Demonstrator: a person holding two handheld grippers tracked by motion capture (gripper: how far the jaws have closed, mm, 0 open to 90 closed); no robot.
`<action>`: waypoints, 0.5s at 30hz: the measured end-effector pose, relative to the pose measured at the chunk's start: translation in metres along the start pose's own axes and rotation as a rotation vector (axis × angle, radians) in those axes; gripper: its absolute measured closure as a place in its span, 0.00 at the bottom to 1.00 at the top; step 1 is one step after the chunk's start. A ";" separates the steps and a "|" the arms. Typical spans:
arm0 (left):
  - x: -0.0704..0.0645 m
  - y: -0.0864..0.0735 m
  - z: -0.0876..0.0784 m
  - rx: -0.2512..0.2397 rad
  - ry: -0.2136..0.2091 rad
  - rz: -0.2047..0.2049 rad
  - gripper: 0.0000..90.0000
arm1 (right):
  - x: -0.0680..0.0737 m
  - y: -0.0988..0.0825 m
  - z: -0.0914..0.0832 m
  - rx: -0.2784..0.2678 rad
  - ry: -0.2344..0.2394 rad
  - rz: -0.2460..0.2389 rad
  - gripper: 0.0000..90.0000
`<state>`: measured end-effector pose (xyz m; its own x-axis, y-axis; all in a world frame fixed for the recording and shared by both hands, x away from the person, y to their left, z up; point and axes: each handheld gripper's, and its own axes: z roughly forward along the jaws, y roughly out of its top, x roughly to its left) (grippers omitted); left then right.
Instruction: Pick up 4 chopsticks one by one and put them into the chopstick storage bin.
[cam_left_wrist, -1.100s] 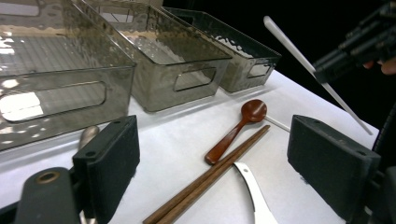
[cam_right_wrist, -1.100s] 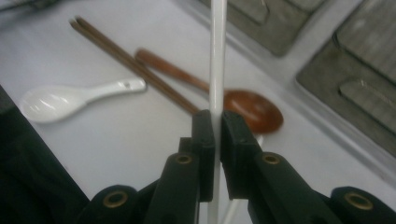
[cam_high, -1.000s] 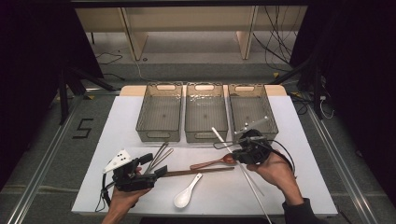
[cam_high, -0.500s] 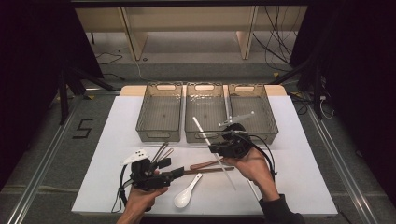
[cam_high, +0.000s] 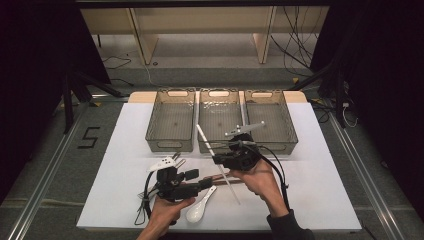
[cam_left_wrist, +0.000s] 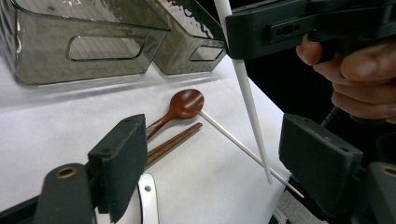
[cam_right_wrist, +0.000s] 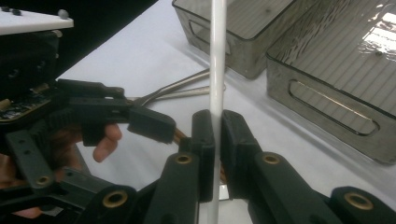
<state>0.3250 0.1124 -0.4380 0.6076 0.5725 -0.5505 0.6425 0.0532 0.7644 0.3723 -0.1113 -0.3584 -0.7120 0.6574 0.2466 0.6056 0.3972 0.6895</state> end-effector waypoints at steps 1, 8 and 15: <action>-0.001 0.000 0.002 0.005 0.001 -0.006 0.27 | 0.000 0.000 0.001 -0.005 -0.001 0.000 0.94; -0.007 0.004 0.011 0.006 0.002 0.000 0.31 | 0.001 0.001 0.001 -0.031 0.006 0.007 0.94; -0.005 0.003 0.019 0.010 0.001 -0.024 0.37 | 0.002 0.002 0.003 -0.046 0.017 0.012 0.94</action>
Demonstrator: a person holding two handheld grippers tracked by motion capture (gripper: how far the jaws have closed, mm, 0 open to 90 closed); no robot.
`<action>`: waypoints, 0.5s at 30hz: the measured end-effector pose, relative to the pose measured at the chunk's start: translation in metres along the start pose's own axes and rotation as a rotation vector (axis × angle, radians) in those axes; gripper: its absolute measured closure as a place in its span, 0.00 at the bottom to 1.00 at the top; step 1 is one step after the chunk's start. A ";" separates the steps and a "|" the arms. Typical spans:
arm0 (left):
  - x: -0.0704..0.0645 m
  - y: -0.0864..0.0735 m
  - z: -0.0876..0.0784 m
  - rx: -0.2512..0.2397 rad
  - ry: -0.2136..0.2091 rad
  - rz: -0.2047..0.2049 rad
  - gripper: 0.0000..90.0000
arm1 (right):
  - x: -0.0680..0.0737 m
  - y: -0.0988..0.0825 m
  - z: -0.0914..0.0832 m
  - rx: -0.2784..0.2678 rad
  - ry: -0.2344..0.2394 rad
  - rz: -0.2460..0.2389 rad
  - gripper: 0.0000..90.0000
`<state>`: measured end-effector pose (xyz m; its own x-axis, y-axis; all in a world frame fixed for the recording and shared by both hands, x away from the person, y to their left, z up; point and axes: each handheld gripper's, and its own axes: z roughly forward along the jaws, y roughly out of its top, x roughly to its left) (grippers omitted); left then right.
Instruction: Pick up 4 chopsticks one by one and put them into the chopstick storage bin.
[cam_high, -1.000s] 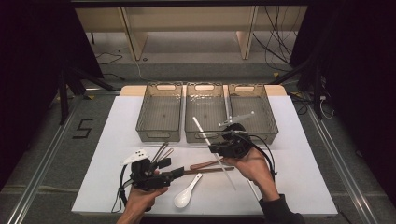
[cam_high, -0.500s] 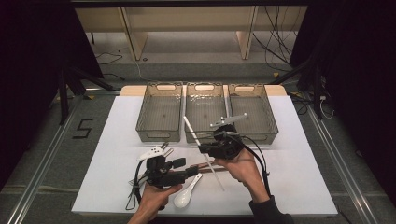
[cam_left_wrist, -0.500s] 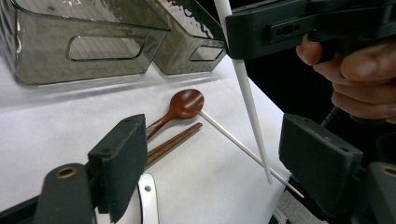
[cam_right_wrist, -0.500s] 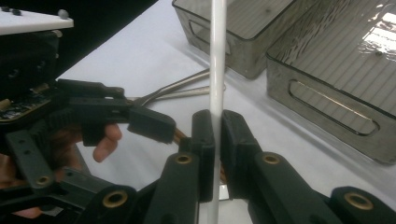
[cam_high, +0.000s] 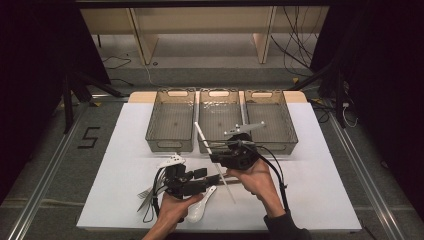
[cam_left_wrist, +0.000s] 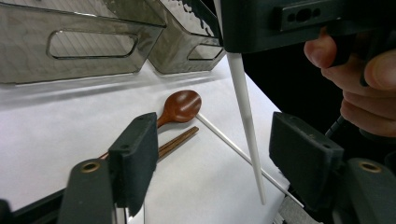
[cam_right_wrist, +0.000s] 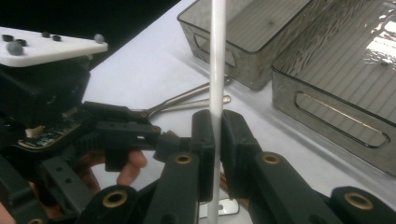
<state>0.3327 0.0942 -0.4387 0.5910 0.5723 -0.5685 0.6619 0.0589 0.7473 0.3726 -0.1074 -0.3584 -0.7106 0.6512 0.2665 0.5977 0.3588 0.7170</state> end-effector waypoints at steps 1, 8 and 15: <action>0.000 0.000 0.001 0.000 -0.004 0.000 0.38 | 0.001 0.000 0.000 -0.002 -0.001 0.001 0.94; -0.003 0.002 0.004 -0.002 -0.029 0.011 0.48 | 0.003 0.002 0.003 -0.005 0.004 -0.003 0.94; -0.001 0.005 0.006 -0.022 -0.069 -0.014 0.63 | 0.004 0.002 0.003 -0.011 0.011 -0.003 0.94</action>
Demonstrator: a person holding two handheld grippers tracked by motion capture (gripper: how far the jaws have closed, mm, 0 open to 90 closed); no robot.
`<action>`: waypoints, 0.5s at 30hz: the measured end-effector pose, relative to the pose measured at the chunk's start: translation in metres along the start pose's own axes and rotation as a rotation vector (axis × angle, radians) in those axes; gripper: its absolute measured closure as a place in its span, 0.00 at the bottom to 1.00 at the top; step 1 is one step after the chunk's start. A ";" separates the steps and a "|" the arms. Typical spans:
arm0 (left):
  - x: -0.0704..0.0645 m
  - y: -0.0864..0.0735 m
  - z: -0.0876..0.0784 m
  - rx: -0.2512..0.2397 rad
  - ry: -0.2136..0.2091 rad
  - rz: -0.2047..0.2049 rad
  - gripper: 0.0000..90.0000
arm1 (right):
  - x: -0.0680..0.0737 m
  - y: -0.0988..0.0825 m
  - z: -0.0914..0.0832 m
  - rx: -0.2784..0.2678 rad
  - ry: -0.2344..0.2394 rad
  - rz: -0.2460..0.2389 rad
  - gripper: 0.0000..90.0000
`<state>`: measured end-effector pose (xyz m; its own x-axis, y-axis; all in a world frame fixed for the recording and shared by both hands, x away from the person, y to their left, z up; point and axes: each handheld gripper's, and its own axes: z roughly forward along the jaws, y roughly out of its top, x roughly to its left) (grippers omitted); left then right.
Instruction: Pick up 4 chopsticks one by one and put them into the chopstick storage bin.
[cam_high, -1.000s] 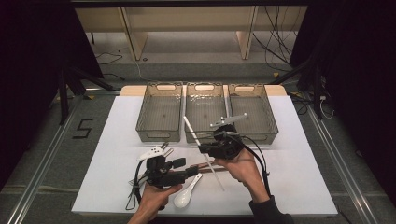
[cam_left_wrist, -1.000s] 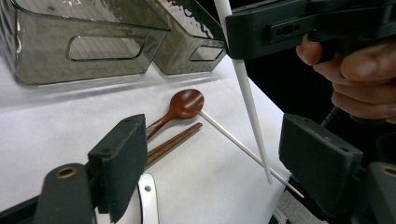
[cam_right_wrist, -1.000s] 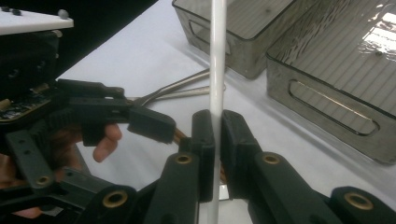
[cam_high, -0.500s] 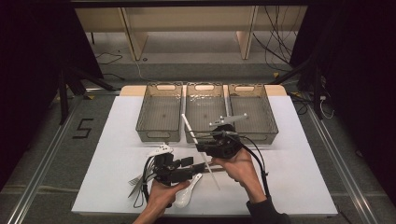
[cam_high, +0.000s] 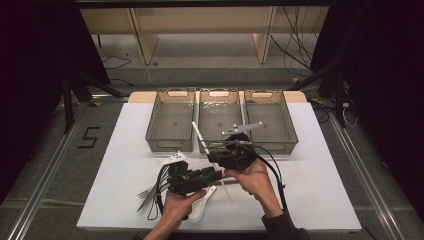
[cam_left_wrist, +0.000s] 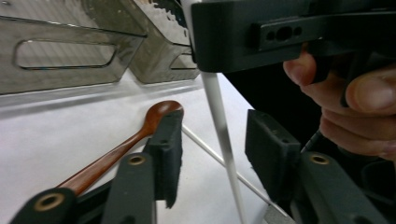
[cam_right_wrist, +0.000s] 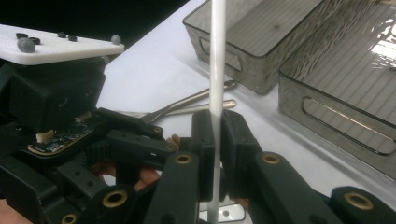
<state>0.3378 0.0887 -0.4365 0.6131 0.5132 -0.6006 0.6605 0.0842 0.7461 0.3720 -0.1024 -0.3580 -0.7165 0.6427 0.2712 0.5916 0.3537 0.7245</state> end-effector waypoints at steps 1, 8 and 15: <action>-0.001 0.001 0.002 0.004 -0.010 -0.001 0.65 | 0.000 0.000 0.000 -0.002 -0.001 0.000 0.94; 0.001 0.001 0.003 0.005 -0.022 -0.011 0.81 | 0.000 -0.001 -0.001 -0.009 0.001 0.000 0.94; 0.003 0.002 0.002 -0.003 -0.027 -0.042 0.92 | -0.001 -0.003 -0.003 -0.027 0.005 0.000 0.94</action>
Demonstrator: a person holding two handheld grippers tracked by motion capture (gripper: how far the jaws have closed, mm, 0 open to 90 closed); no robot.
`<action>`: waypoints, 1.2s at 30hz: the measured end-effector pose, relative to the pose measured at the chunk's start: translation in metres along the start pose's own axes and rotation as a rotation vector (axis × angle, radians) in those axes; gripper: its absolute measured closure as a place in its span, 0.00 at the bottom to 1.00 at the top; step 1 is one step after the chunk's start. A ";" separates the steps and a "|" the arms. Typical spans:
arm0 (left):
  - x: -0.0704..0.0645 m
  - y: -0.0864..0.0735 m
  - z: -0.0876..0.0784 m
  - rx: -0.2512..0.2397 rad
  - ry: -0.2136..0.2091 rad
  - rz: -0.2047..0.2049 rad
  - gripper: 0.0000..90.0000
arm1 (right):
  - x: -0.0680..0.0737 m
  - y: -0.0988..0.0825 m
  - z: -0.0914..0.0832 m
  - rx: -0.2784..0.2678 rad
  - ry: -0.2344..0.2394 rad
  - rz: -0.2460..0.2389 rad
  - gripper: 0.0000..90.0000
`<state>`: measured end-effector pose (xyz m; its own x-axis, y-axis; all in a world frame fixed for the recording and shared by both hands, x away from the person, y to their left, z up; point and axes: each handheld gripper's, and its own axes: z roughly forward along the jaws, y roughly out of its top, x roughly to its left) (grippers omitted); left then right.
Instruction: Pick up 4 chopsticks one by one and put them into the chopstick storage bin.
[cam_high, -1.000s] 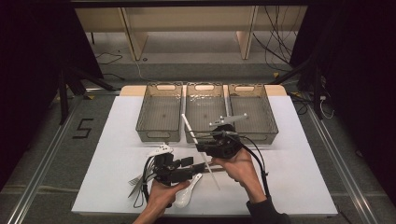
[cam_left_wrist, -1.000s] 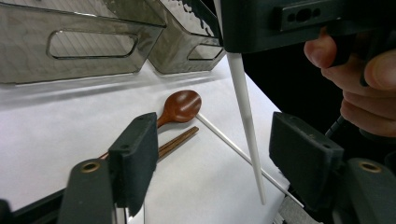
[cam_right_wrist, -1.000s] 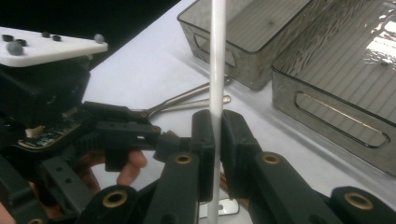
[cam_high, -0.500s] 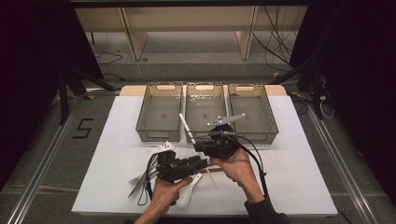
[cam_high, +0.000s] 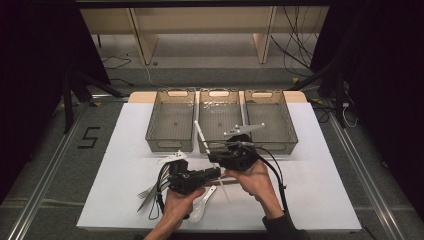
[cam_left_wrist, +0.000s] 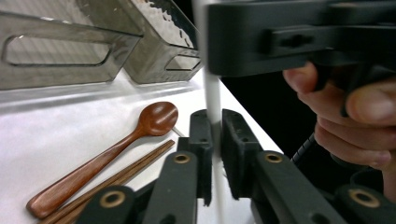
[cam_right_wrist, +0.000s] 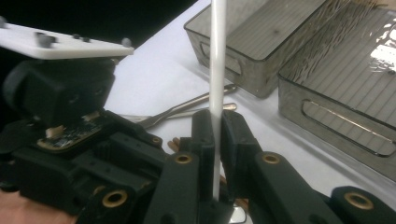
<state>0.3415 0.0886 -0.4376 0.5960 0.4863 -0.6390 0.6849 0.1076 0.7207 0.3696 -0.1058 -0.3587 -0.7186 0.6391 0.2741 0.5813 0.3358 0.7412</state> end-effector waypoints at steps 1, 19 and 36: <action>0.002 0.000 -0.001 0.001 0.001 -0.008 0.93 | 0.000 0.000 -0.001 -0.004 -0.002 0.001 0.94; 0.023 0.031 -0.034 -0.002 0.097 -0.003 0.94 | -0.024 -0.020 -0.044 0.000 -0.094 0.014 0.46; 0.051 0.119 -0.067 0.017 0.247 0.028 0.94 | -0.051 -0.075 -0.070 0.099 -0.212 0.070 0.31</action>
<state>0.4249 0.1839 -0.3665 0.4955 0.6865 -0.5322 0.6780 0.0774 0.7310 0.3357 -0.2119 -0.3853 -0.5853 0.7906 0.1802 0.6687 0.3449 0.6587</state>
